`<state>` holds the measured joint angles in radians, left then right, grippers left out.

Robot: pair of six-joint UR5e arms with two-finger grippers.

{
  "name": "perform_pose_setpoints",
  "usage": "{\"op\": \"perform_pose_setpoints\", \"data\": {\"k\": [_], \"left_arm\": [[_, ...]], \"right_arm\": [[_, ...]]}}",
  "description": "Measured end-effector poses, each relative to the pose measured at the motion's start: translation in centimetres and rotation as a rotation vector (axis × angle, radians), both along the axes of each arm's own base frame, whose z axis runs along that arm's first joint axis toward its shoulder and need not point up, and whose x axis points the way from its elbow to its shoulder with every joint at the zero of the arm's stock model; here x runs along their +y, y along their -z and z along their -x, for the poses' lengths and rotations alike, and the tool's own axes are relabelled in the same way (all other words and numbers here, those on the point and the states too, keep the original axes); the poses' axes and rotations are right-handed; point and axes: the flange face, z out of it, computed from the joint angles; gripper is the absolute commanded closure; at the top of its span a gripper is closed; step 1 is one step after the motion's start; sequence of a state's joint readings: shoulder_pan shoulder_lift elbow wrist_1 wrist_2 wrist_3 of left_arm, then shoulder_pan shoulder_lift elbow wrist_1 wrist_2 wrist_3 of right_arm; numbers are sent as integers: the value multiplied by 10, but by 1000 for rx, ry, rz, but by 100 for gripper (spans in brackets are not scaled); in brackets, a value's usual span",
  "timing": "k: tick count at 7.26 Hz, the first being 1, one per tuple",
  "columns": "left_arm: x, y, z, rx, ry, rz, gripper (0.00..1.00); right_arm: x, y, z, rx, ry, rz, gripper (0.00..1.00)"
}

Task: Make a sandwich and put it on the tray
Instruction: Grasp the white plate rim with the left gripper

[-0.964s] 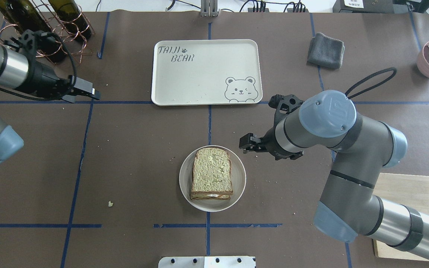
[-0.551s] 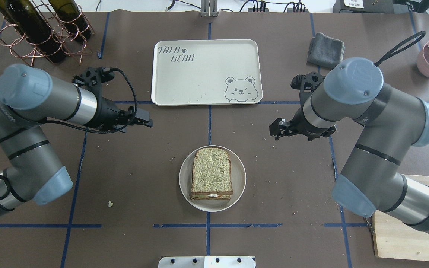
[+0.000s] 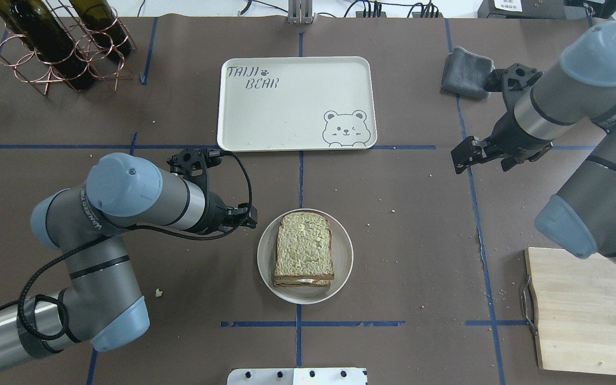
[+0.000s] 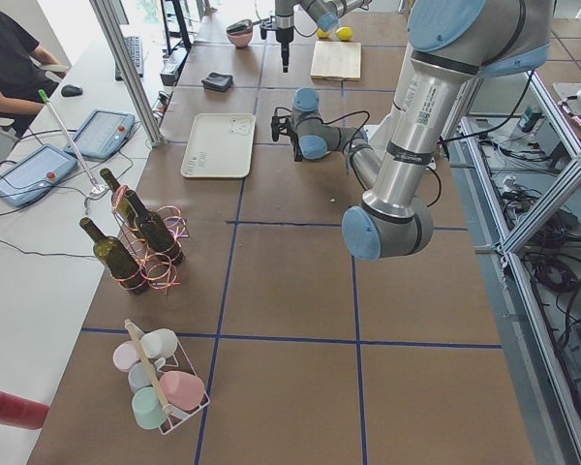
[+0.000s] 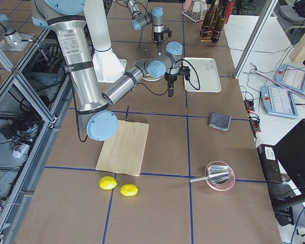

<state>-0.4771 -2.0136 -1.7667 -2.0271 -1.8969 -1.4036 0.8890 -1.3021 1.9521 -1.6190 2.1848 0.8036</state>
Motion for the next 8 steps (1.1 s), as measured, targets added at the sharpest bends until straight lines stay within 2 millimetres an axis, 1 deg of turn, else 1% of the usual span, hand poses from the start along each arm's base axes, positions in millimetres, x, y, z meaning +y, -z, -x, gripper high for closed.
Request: {"op": "perform_pose_setpoints", "data": {"k": [1,3,5,6,8], "left_arm": [[13,-1,-13,-6,-17,10,47],[31,0,-33,-14,-30,7,47],[39,1,-51,-18,-39,18,57],[44,1,-59,-22,-45,26,70],[47,-3,-64,-29,-51,32,100]], "right_arm": [[-3,-5,-10,-6,4,4,0],[-5,-9,-16,-9,7,6,0],[-6,-9,-18,-10,3,6,0],[-7,-8,-19,-13,2,8,0],[-6,-8,-20,-18,5,11,0]]}}
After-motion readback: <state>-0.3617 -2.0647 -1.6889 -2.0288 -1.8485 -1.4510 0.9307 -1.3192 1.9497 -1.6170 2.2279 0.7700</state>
